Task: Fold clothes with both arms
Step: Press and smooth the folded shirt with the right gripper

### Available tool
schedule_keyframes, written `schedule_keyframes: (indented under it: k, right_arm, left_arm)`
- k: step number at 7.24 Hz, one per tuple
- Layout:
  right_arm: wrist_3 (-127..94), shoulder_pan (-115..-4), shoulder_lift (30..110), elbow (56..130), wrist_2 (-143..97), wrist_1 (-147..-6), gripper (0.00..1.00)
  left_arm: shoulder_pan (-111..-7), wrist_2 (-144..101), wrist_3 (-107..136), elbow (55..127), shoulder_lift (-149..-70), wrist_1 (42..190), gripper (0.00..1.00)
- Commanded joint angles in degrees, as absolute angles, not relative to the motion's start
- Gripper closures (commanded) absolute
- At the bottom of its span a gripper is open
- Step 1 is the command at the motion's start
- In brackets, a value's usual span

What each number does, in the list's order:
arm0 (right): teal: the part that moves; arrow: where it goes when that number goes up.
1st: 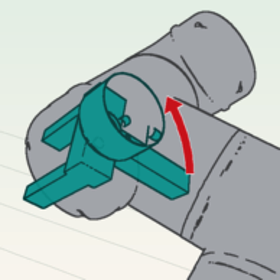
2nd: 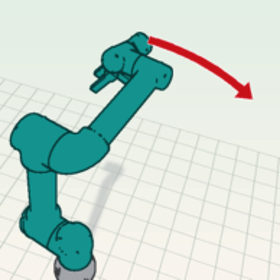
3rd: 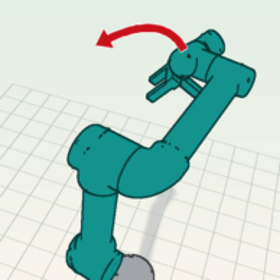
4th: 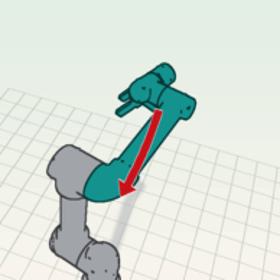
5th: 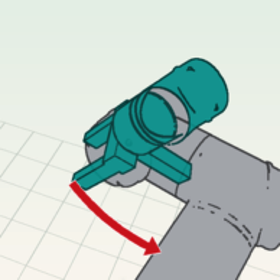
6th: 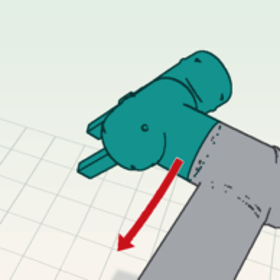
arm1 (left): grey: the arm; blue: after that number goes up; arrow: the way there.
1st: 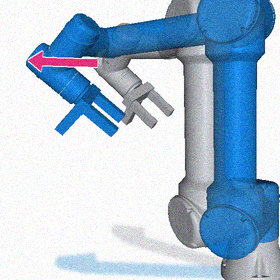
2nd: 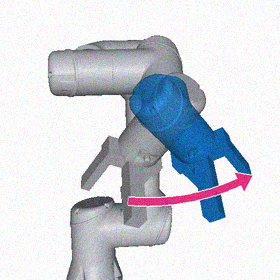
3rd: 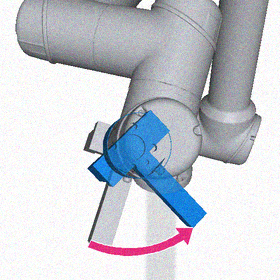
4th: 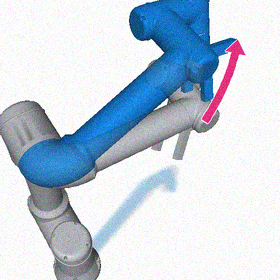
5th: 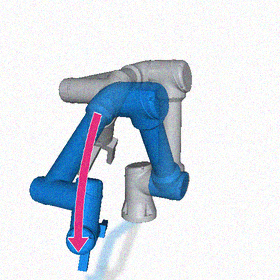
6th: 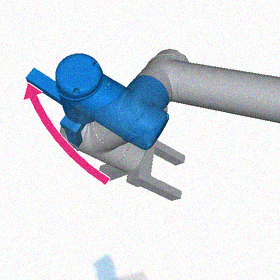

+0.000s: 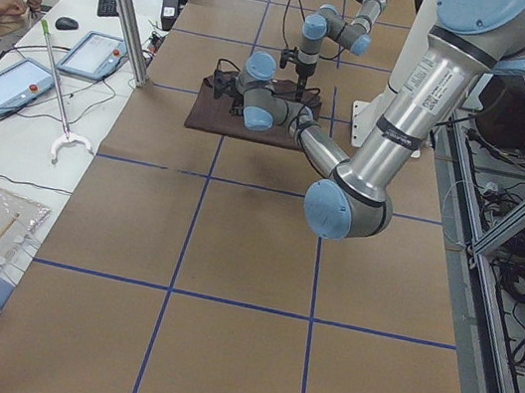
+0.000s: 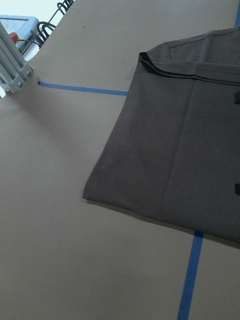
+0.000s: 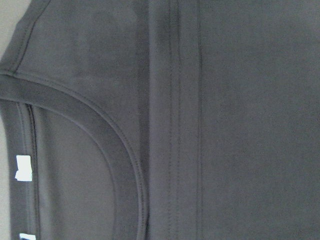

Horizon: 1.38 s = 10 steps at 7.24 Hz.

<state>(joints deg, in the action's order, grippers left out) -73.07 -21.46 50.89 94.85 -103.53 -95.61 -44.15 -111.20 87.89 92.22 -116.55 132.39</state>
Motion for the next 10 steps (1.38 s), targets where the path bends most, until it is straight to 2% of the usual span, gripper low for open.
schedule_keyframes:
  k: [1, 8, 10]
  right_arm:
    - [-69.7, -20.4, 50.4, 94.0, -103.7, -97.0, 0.00]
    - [-69.4, -17.9, 50.2, 94.2, -102.9, -99.8, 0.00]
    - [-68.4, -17.9, 53.2, 96.0, -102.9, -100.0, 0.00]
  left_arm:
    - [-44.2, -111.3, 88.5, 92.4, -115.8, 132.5, 0.38]
    - [-44.2, -111.3, 89.0, 92.4, -115.3, 132.6, 0.39]
    - [-44.2, -111.4, 88.9, 92.4, -115.3, 132.8, 0.39]
